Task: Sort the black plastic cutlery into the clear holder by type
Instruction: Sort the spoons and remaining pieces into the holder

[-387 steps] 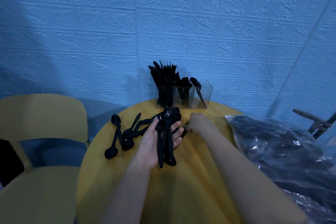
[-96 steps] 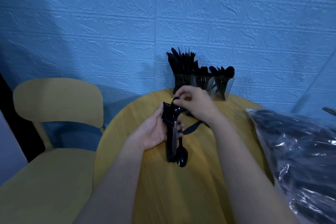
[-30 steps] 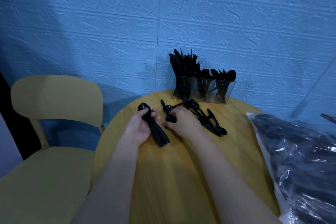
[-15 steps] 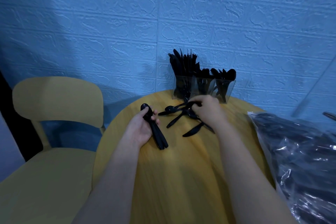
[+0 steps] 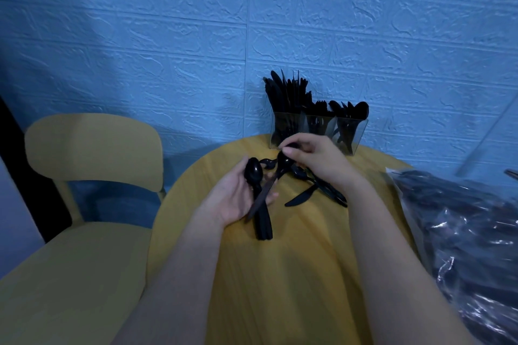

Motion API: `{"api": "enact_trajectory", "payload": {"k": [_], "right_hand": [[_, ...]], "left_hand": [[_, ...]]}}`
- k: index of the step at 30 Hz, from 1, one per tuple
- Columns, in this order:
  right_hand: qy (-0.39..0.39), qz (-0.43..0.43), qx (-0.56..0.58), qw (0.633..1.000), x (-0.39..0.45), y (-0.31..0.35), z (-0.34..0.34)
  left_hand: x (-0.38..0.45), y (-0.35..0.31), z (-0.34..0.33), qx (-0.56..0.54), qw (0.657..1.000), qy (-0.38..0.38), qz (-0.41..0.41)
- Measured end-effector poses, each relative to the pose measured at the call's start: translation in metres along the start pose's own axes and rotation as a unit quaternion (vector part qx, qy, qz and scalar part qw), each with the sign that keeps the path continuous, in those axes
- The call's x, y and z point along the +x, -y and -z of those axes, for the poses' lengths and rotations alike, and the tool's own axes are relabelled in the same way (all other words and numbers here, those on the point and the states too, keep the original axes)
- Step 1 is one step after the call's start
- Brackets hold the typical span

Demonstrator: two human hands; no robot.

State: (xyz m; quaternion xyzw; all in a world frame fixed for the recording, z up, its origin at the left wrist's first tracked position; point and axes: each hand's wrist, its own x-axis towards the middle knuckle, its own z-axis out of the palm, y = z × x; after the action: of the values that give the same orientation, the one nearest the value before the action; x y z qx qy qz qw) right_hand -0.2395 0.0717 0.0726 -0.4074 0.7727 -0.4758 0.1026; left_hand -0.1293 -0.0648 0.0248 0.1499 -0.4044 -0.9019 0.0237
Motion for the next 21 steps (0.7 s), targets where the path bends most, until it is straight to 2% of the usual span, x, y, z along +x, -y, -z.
{"api": "enact_trajectory", "payload": {"k": [3, 6, 8, 10, 13, 16, 18, 21], "right_hand": [[0.031, 0.017, -0.087, 0.996, 0.006, -0.001, -0.019], [0.042, 0.035, -0.131, 0.99, 0.009, -0.004, -0.034], [0.025, 0.05, -0.145, 0.988, 0.01, -0.005, -0.036], [-0.028, 0.039, -0.152, 0.987, 0.011, -0.009, -0.028], [-0.113, -0.054, -0.223, 0.967, 0.009, -0.029, -0.009], [-0.075, -0.187, -0.295, 0.934, 0.005, -0.051, 0.0], [-0.039, -0.211, -0.323, 0.922, 0.004, -0.058, -0.002], [-0.033, -0.204, -0.339, 0.918, 0.007, -0.058, -0.006]], "left_hand": [[0.0, 0.003, -0.002, 0.031, 0.998, 0.046, 0.031], [0.0, 0.006, -0.003, 0.061, 0.996, 0.058, 0.025], [0.001, 0.008, -0.001, 0.053, 0.997, 0.049, 0.018], [0.003, 0.007, 0.003, 0.031, 0.998, 0.041, 0.021], [0.007, 0.007, 0.008, 0.01, 1.0, 0.015, 0.023], [0.007, 0.006, 0.007, -0.002, 1.0, -0.011, 0.013], [0.007, 0.006, 0.007, -0.019, 1.0, -0.02, 0.009], [0.008, 0.004, 0.009, -0.034, 0.999, -0.027, 0.007]]}}
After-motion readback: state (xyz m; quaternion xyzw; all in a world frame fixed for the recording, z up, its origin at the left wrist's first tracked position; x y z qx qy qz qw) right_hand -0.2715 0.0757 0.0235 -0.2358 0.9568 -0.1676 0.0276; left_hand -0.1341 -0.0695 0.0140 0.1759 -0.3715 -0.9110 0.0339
